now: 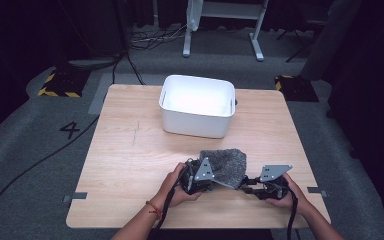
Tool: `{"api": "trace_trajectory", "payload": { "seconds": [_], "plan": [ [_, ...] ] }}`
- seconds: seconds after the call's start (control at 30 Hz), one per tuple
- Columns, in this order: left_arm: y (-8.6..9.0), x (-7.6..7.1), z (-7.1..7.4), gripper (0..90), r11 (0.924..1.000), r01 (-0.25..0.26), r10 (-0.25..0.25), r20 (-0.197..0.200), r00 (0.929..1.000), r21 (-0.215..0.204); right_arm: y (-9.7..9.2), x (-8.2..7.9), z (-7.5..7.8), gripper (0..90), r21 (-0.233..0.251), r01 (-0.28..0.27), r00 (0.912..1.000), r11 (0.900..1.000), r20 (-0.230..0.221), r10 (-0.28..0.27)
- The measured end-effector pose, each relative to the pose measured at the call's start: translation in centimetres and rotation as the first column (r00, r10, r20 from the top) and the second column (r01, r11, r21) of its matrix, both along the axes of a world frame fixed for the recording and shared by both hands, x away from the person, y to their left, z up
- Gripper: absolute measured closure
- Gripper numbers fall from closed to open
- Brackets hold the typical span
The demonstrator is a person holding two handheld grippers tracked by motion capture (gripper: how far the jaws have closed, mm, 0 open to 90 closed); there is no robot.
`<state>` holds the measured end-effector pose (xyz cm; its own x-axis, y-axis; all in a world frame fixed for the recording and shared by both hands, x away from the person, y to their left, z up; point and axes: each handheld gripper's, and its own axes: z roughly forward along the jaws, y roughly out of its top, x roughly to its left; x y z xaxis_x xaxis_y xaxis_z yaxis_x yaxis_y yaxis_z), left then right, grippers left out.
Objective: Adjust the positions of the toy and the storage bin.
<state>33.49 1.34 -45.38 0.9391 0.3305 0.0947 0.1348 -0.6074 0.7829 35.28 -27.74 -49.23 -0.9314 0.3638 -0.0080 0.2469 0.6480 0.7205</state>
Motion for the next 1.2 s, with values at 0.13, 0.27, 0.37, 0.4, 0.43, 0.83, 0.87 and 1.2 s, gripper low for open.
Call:
{"api": "trace_trajectory", "payload": {
  "seconds": [0.13, 0.27, 0.37, 0.4, 0.43, 0.83, 0.87, 1.2],
  "plan": [
    [-2.1, -1.1, -0.6, 75.4, 0.9972, 0.069, -0.069, 0.007, 0.9976, 0.029, 0.8, -0.3, -0.4, 70.4, 0.003, -0.021, 0.9995, 0.9998, 0.024, 0.021],
    [-2.9, -0.7, -1.8, 75.6, 0.9967, 0.071, -0.070, -0.029, 0.9972, 0.041, 1.1, -0.4, -0.4, 77.2, -0.005, -0.014, 0.9989, 0.9999, 0.044, 0.014],
    [-2.1, -0.1, -2.7, 75.9, 0.9957, 0.037, -0.033, -0.045, 0.9984, 0.085, 0.8, -0.1, -0.5, 80.8, 0.008, -0.002, 0.9993, 1.0000, 0.036, 0.001],
    [-1.7, 0.2, -3.1, 75.9, 0.9938, 0.022, -0.017, -0.053, 0.9984, 0.108, 0.7, -0.1, -0.6, 80.9, 0.015, 0.000, 0.9995, 0.9999, 0.030, 0.000],
    [-1.2, 0.4, -3.4, 75.9, 0.9900, 0.002, 0.005, -0.050, 0.9988, 0.141, 0.6, -0.1, -0.6, 81.1, 0.017, 0.002, 0.9996, 0.9998, 0.027, -0.002],
    [7.6, 2.8, -3.6, 75.8, 0.9610, -0.244, 0.256, -0.090, 0.9624, 0.131, 0.7, 0.0, -0.3, 44.8, 0.002, 0.048, 0.9977, 0.9989, 0.048, -0.048],
    [8.3, 2.9, -3.6, 75.8, 0.9541, -0.269, 0.282, -0.093, 0.9548, 0.131, 0.8, 0.0, -0.3, 39.2, 0.005, 0.056, 0.9974, 0.9984, 0.047, -0.056],
    [10.3, 3.4, -3.7, 74.5, 0.9290, -0.360, 0.368, -0.114, 0.9229, 0.087, 3.8, 0.0, 1.5, 22.4, 0.037, 0.126, 0.9892, 0.9914, 0.070, -0.128]
  ]
}}
